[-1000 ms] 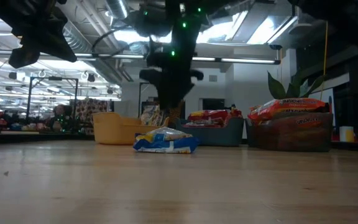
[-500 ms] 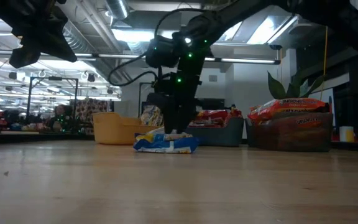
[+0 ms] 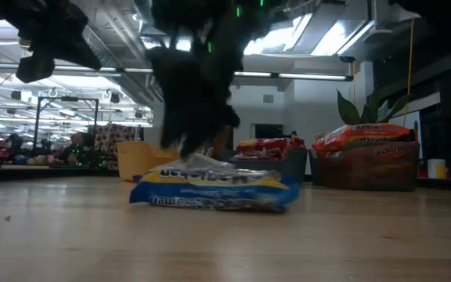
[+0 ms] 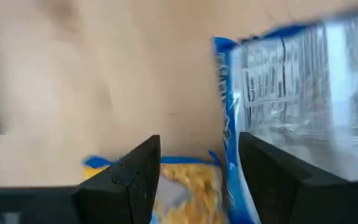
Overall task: Sort Maruchan noodles
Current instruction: Put the top blue noodle pack into the yellow bin
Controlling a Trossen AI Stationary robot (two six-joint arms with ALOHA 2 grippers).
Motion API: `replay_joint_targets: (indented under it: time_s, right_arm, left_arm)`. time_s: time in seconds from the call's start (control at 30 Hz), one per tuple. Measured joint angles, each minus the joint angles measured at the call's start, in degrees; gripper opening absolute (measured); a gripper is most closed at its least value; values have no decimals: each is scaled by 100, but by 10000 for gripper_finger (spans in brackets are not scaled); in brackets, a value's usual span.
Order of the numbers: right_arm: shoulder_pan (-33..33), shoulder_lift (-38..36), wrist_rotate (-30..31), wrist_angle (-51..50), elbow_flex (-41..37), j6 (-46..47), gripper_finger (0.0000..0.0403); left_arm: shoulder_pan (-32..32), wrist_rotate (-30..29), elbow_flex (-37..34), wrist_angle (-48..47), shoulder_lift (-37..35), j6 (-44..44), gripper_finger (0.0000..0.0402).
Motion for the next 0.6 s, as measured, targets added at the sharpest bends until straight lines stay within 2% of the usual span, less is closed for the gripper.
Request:
replay_joint_targets:
  time_s: [0.13,0.33,0.5,0.6]
  right_arm:
    - [111,-270,208,-437,476,494,205]
    - [219,-640,984,-1571,527,2627,205]
    - [440,-897,1101,-1800,212,2980,205]
    - [474,-1109,1134,-2003,-110,3179,205]
  left_arm:
    - [-141,4,6,397,287,13,0]
    - [-360,-319,-56,1372,1531,-184,0]
    - [-186,149,-489,3085,2581,-272,0]
    - [16,299,-724,3598,2982,-459,0]
